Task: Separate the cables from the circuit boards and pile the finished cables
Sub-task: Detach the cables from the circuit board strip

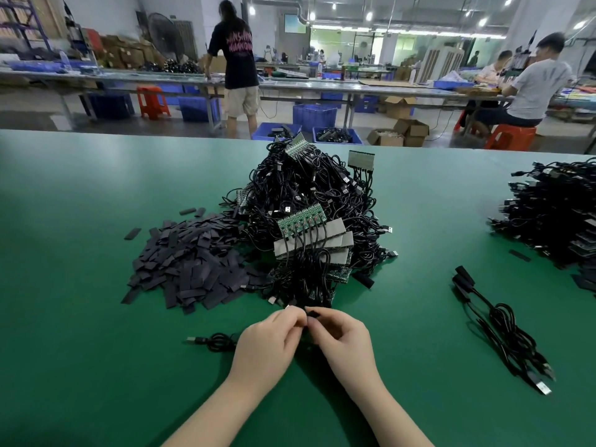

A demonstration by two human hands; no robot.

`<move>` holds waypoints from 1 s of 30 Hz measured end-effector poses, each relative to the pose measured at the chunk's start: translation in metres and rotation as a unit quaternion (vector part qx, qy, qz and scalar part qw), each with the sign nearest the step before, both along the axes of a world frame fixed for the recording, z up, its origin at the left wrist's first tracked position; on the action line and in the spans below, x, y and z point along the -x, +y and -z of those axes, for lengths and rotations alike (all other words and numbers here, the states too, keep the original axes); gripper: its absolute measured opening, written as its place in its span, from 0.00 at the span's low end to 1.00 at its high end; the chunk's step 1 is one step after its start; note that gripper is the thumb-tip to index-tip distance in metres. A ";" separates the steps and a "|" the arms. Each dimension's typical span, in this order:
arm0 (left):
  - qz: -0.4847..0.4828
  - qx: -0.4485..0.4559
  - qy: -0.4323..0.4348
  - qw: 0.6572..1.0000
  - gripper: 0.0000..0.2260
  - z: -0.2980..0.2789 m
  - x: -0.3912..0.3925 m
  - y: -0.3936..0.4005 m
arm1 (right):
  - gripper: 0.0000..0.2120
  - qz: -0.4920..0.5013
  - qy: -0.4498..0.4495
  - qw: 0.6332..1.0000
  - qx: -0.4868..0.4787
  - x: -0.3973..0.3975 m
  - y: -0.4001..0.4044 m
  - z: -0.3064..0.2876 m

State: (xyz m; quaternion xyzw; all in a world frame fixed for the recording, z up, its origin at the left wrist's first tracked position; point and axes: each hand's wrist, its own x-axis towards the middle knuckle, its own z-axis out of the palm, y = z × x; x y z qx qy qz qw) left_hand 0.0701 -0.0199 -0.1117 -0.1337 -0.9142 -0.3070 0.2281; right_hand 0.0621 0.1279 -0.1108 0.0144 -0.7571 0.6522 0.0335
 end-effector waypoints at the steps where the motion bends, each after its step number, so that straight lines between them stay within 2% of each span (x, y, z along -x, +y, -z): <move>1: -0.005 -0.005 0.004 1.000 0.11 -0.001 -0.001 0.001 | 0.09 0.002 -0.005 1.000 0.011 0.000 0.001 0.000; 4: -0.006 -0.013 -0.011 1.000 0.12 -0.003 -0.004 0.005 | 0.06 0.020 -0.009 0.999 0.045 0.000 0.004 -0.001; 8: 0.020 -0.037 -0.096 0.994 0.20 -0.002 -0.002 0.003 | 0.08 0.023 -0.004 0.997 0.069 -0.002 0.005 -0.001; 10: 0.012 -0.056 -0.085 0.995 0.18 0.000 -0.002 0.002 | 0.08 0.027 0.000 0.995 0.097 -0.002 0.005 -0.002; 17: -0.017 -0.017 0.029 0.999 0.14 -0.002 -0.002 0.003 | 0.06 0.058 -0.002 0.984 0.168 -0.002 0.008 0.001; 23: -0.016 -0.006 0.035 0.999 0.12 -0.001 -0.002 0.005 | 0.11 0.033 0.008 0.993 0.117 -0.004 0.006 0.000; 27: 0.010 -0.007 0.025 1.000 0.15 -0.001 -0.003 0.004 | 0.11 0.033 0.001 0.991 0.130 -0.004 0.006 0.000; 30: 0.009 -0.007 0.020 1.000 0.14 -0.001 -0.005 0.003 | 0.10 0.032 -0.004 0.989 0.143 -0.004 0.006 -0.001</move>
